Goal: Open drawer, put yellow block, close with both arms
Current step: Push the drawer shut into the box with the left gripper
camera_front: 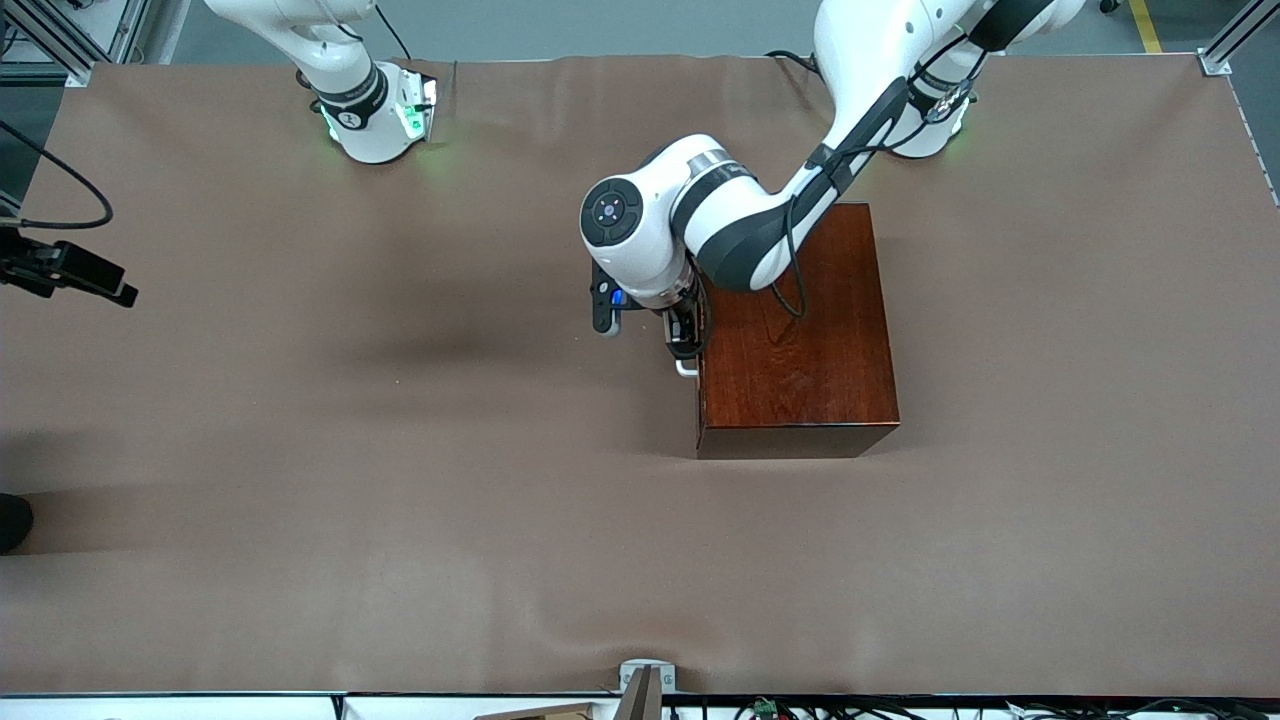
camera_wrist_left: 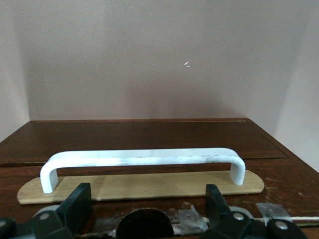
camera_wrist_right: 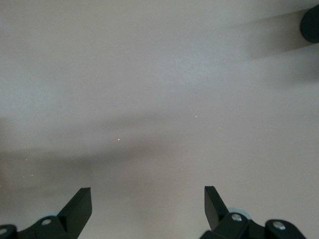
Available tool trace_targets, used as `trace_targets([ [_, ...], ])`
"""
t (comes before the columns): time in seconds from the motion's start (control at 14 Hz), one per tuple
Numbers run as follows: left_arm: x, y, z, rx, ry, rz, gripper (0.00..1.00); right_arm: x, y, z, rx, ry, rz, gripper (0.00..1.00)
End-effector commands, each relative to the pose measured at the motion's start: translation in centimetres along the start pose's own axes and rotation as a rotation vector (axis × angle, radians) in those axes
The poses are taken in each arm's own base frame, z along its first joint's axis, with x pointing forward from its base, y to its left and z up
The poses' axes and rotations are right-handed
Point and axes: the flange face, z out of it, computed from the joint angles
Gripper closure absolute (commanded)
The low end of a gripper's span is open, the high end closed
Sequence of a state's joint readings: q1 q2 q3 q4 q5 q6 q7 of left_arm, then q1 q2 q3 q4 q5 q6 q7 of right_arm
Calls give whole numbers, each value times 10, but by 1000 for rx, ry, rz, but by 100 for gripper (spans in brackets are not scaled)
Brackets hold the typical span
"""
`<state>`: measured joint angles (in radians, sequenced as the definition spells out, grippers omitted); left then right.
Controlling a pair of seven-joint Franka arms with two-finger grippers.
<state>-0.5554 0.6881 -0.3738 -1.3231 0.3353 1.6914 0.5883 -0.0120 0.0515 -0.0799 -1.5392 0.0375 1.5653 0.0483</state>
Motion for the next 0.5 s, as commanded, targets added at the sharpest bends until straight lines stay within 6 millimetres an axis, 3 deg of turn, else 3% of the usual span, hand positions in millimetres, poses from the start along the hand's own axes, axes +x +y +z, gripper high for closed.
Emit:
trace_targets([
  [0.0, -17, 6, -10, 3, -60, -12, 0, -3, -3, -3, 12, -8, 2, 0],
  [0.43, 14, 2, -39, 91, 155, -147, 0, -4, -3, -6, 14, 0, -3, 0],
])
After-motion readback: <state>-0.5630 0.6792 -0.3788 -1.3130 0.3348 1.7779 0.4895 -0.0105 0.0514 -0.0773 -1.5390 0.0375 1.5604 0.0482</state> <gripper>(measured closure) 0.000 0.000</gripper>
